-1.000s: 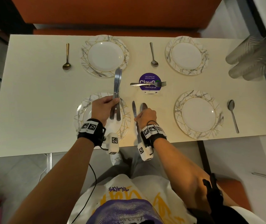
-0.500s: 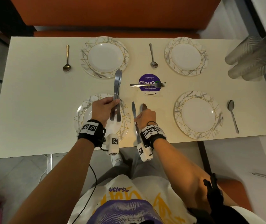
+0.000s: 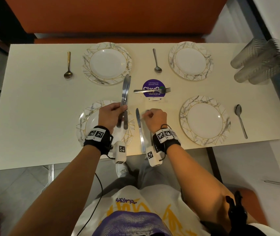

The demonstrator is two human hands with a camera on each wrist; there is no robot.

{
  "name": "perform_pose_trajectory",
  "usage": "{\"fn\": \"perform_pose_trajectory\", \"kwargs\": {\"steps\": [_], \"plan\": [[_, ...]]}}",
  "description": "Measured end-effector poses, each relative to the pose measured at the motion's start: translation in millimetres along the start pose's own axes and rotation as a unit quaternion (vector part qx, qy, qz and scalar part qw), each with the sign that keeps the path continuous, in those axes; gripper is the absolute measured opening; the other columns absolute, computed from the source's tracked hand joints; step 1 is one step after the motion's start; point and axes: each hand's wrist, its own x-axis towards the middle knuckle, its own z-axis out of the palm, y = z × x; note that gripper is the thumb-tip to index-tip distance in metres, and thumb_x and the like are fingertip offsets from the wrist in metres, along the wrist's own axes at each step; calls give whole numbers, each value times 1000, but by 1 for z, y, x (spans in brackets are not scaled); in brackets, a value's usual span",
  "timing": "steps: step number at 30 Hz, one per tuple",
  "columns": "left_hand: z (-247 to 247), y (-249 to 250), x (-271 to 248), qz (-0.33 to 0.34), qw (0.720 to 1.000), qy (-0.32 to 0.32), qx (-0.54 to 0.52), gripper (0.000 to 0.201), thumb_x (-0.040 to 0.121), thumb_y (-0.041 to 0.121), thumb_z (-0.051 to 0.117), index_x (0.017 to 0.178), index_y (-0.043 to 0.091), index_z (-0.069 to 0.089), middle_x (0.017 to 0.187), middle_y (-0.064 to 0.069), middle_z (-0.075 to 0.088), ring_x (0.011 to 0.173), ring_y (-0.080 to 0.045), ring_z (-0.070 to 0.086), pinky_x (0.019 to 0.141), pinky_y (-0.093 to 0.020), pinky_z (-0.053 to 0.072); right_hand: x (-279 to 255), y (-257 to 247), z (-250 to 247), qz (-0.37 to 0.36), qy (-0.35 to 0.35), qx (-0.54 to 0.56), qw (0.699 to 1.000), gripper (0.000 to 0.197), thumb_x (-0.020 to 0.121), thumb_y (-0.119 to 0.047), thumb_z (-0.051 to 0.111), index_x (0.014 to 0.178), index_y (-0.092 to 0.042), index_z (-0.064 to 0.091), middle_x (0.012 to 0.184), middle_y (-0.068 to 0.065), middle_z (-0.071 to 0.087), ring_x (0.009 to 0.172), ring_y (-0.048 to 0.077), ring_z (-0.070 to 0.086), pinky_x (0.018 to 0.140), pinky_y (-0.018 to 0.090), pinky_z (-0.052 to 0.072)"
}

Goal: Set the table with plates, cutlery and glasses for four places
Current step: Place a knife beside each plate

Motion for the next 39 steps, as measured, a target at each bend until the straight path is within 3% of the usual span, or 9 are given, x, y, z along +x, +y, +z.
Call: {"fn": "perform_pose_trajectory", "kwargs": {"steps": [5, 9, 11, 13, 16, 20, 28, 33, 39], "plan": [[30, 6, 0, 20, 999, -14, 33, 12, 97, 24, 71, 102, 16, 78, 73, -5, 71, 52, -15, 55, 47, -31, 46, -1, -18, -35, -54, 50, 94, 993, 16, 96, -25, 63, 98, -14, 74, 85, -6, 71, 74, 5, 60, 67, 1, 39], [70, 14, -5, 20, 999, -38, 18, 14, 91, 25, 78, 99, 14, 81, 76, -11, 75, 53, -25, 60, 48, -29, 44, 6, -15, -58, -53, 34, 165, 984, 20, 95, -34, 64, 102, -18, 73, 90, -4, 75, 79, 14, 71, 77, 30, 58], [94, 18, -8, 13, 998, -57, -3, 16, 89, 24, 81, 99, 12, 80, 77, -16, 76, 53, -32, 65, 48, -29, 45, 9, -8, -71, -51, 34, 179, 982, 18, 92, -33, 67, 102, -19, 74, 91, -5, 74, 80, 15, 71, 76, 34, 59], [119, 23, -11, 12, 998, -67, -7, 16, 89, 22, 81, 99, 10, 80, 77, -14, 77, 58, -29, 70, 52, -32, 52, 12, 5, -88, -43, 46, 197, 978, 15, 89, -25, 71, 101, -17, 75, 88, -7, 72, 79, 14, 70, 72, 32, 58], [161, 28, -16, 13, 996, -87, -8, 12, 92, 17, 77, 101, 10, 79, 87, -10, 80, 83, -27, 79, 75, -40, 64, 22, 32, -122, -7, 41, 215, 976, 14, 87, -22, 74, 99, -16, 75, 88, -7, 73, 80, 13, 70, 73, 32, 59], [229, 32, -23, 0, 992, -122, -22, 17, 98, 10, 70, 112, 3, 75, 96, -11, 81, 92, -24, 79, 74, -34, 65, 41, 81, -172, 21, 41, 226, 973, 15, 86, -23, 76, 97, -14, 76, 90, -1, 76, 82, 17, 73, 75, 36, 60], [343, 20, -31, -30, 996, -81, -30, 19, 100, 10, 66, 114, -1, 74, 97, -11, 78, 81, -21, 75, 68, -32, 64, 71, 179, -275, 69, 53, 238, 967, 13, 88, -14, 74, 101, -12, 76, 84, 5, 75, 60, 13, 67, 61, 24, 56], [367, 10, -34, -39, 998, -39, -19, 12, 102, 9, 65, 102, 10, 77, 83, 0, 77, 72, -16, 71, 74, -36, 65, 85, 249, -310, 114, 55, 139, 982, 18, 86, -18, 75, 104, -18, 79, 97, 2, 78, 91, 24, 74, 90, 39, 60], [378, 9, -40, -46, 999, -12, -21, 13, 101, 7, 64, 99, 9, 76, 78, 1, 76, 69, -15, 70, 76, -40, 65, 81, 287, -313, 141, 25, 19, 990, 19, 91, -14, 69, 107, -17, 79, 111, 9, 75, 98, 28, 69, 87, 24, 53]]}}
